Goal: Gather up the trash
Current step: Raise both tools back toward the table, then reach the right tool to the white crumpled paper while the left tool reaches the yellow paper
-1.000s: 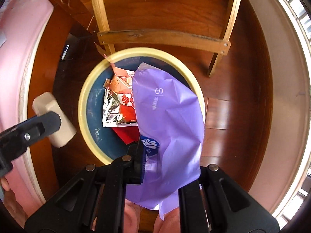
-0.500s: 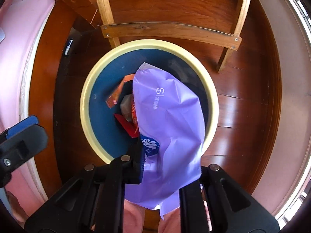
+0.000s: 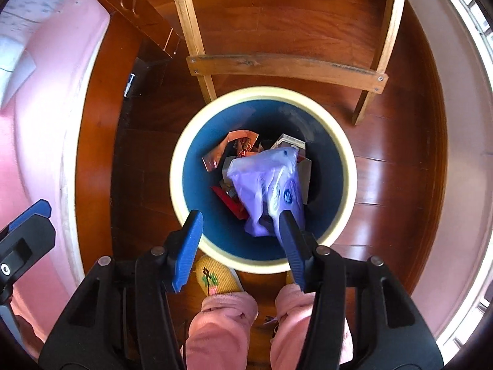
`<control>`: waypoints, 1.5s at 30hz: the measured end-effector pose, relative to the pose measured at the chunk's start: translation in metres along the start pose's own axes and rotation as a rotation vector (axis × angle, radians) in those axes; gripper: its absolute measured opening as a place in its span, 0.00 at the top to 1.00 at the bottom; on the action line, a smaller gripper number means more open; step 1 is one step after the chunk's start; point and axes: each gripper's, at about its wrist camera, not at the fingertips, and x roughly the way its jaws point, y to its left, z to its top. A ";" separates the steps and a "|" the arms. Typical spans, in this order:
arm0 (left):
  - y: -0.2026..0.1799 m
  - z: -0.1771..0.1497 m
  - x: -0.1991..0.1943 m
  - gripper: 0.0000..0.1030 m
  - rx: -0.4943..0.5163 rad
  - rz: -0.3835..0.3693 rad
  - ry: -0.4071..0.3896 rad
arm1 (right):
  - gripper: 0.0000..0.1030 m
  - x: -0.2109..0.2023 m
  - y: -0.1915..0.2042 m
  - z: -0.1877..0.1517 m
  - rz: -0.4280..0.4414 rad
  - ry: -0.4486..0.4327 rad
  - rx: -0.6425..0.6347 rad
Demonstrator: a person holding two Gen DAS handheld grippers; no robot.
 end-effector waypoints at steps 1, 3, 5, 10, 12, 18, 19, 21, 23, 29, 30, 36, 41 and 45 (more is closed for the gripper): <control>-0.003 0.001 -0.011 0.15 0.007 -0.001 -0.002 | 0.53 -0.009 0.002 -0.001 -0.002 -0.003 -0.003; -0.011 0.002 -0.033 0.15 0.023 0.001 -0.007 | 0.53 -0.034 0.006 -0.003 -0.005 -0.009 -0.011; -0.021 0.004 -0.062 0.15 0.049 0.010 -0.018 | 0.53 -0.063 0.011 -0.005 -0.008 -0.020 -0.024; -0.044 0.010 -0.140 0.15 0.114 0.025 -0.060 | 0.53 -0.148 0.029 -0.008 -0.019 -0.069 -0.084; -0.052 0.014 -0.170 0.15 0.134 0.033 -0.080 | 0.53 -0.184 0.036 -0.009 -0.019 -0.099 -0.107; -0.073 0.024 -0.258 0.15 0.167 0.040 -0.150 | 0.53 -0.287 0.052 -0.010 -0.011 -0.221 -0.140; -0.076 0.026 -0.270 0.15 0.168 0.034 -0.159 | 0.53 -0.304 0.054 -0.011 -0.007 -0.250 -0.140; -0.083 0.030 -0.295 0.15 0.172 0.024 -0.182 | 0.53 -0.330 0.059 -0.012 -0.006 -0.300 -0.141; -0.092 0.036 -0.316 0.15 0.185 0.022 -0.200 | 0.53 -0.354 0.063 -0.011 -0.002 -0.342 -0.135; -0.123 0.052 -0.366 0.15 0.278 0.037 -0.276 | 0.53 -0.418 0.075 0.001 0.006 -0.459 -0.090; -0.129 0.055 -0.373 0.15 0.291 0.034 -0.283 | 0.53 -0.428 0.074 0.005 0.007 -0.484 -0.083; -0.157 0.087 -0.401 0.15 0.341 0.019 -0.349 | 0.53 -0.481 0.065 0.022 0.008 -0.614 -0.038; -0.175 0.117 -0.405 0.15 0.363 0.015 -0.362 | 0.53 -0.505 0.047 0.036 0.006 -0.671 0.007; -0.191 0.147 -0.394 0.15 0.362 0.021 -0.361 | 0.53 -0.509 0.032 0.058 -0.002 -0.683 0.004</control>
